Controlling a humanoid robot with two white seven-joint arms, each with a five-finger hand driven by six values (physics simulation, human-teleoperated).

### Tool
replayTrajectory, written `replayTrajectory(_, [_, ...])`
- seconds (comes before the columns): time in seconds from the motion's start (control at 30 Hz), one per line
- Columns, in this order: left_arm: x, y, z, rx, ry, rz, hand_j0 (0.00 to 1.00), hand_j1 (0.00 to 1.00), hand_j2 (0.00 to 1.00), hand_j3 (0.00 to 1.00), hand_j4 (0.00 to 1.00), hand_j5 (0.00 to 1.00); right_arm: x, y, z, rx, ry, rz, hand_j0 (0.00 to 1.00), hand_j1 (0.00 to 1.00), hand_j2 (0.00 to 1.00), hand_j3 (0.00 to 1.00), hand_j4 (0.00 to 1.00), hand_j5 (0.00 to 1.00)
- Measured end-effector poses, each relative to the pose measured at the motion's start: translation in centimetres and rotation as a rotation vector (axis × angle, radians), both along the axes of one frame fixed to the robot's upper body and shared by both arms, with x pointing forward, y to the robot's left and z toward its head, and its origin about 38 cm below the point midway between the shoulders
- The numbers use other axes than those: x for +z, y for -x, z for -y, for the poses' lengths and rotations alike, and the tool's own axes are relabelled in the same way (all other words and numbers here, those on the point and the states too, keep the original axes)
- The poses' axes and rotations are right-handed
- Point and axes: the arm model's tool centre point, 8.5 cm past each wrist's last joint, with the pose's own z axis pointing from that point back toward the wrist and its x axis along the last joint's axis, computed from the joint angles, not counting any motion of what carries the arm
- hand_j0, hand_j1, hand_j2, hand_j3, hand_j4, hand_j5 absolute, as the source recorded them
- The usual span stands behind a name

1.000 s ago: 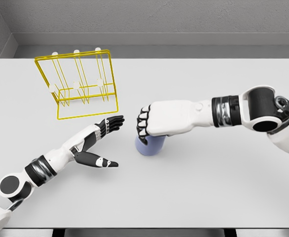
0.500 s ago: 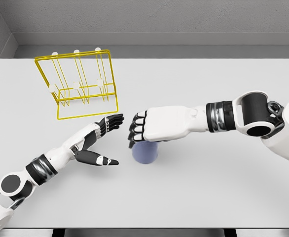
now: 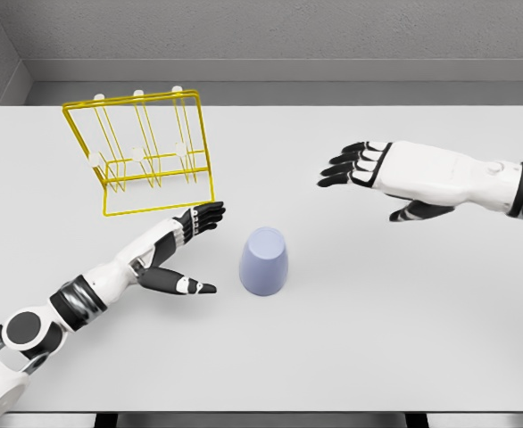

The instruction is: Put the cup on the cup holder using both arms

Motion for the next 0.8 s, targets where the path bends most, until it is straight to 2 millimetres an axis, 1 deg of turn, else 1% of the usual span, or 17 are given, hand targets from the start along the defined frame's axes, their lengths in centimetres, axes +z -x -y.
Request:
replayTrajectory(0.03, [0.0, 0.0, 0.1, -0.001, 0.002, 0.0, 1.0, 1.0, 1.0, 1.0, 1.0, 1.0, -0.4, 0.6, 2.0, -0.054, -0.038, -0.021, 1.0, 1.0, 1.0, 1.0, 1.0, 1.0])
replayTrajectory(0.1, [0.0, 0.0, 0.3, -0.004, 0.006, 0.001, 1.0, 1.0, 1.0, 1.0, 1.0, 1.0, 1.1, 1.0, 4.8, -0.125, -0.097, 0.004, 1.0, 1.0, 1.0, 1.0, 1.0, 1.0])
replayTrajectory(0.17, [0.0, 0.0, 0.6, -0.006, 0.011, -0.001, 1.0, 1.0, 1.0, 1.0, 1.0, 1.0, 2.2, 1.2, 6.3, -0.165, -0.13, 0.027, 1.0, 1.0, 1.0, 1.0, 1.0, 1.0])
replayTrajectory(0.23, [0.0, -0.1, 0.8, -0.008, 0.015, 0.001, 1.0, 1.0, 1.0, 1.0, 1.0, 1.0, 3.1, 1.1, 7.3, -0.19, -0.15, 0.051, 1.0, 1.0, 1.0, 1.0, 1.0, 1.0])
replayTrajectory(0.27, [0.1, -0.1, 1.0, -0.009, 0.019, 0.001, 1.0, 1.0, 1.0, 1.0, 1.0, 1.0, 3.1, 1.3, 7.8, -0.206, -0.158, 0.054, 1.0, 1.0, 1.0, 1.0, 1.0, 1.0])
replayTrajectory(0.3, [0.0, -0.2, 1.2, -0.01, 0.019, -0.003, 1.0, 1.0, 1.0, 1.0, 1.0, 1.0, 2.8, 1.4, 8.2, -0.221, -0.172, 0.051, 1.0, 1.0, 1.0, 1.0, 1.0, 1.0])
replayTrajectory(0.4, [-0.2, -0.1, 1.5, -0.012, 0.017, -0.017, 1.0, 1.0, 1.0, 1.0, 1.0, 1.0, 3.2, 1.4, 8.6, -0.239, -0.205, 0.074, 1.0, 1.0, 1.0, 1.0, 1.0, 1.0])
replayTrajectory(0.43, [0.1, -0.4, 1.8, -0.014, 0.019, -0.014, 1.0, 1.0, 1.0, 1.0, 1.0, 1.0, 2.3, 1.4, 9.0, -0.258, -0.22, 0.053, 1.0, 1.0, 1.0, 1.0, 1.0, 1.0])
replayTrajectory(0.53, [0.0, -0.4, 2.3, -0.017, 0.022, -0.025, 1.0, 1.0, 1.0, 1.0, 1.0, 1.0, 1.8, 1.0, 9.6, -0.285, -0.246, 0.043, 1.0, 1.0, 1.0, 1.0, 1.0, 1.0])
replayTrajectory(0.6, [0.0, -0.5, 2.9, -0.021, 0.027, -0.032, 1.0, 1.0, 1.0, 1.0, 1.0, 1.0, 0.1, 1.1, 9.9, -0.307, -0.267, 0.003, 1.0, 1.0, 1.0, 1.0, 1.0, 1.0])
replayTrajectory(0.67, [0.0, -0.4, 3.5, -0.026, 0.032, -0.041, 1.0, 1.0, 1.0, 1.0, 1.0, 1.0, -0.7, 0.9, 10.1, -0.321, -0.288, -0.014, 1.0, 1.0, 1.0, 1.0, 1.0, 1.0])
replayTrajectory(0.8, [-0.2, -0.3, 4.4, -0.036, 0.042, -0.05, 1.0, 1.0, 1.0, 1.0, 1.0, 1.0, -1.3, 0.7, 10.1, -0.331, -0.309, -0.026, 1.0, 1.0, 1.0, 1.0, 1.0, 1.0])
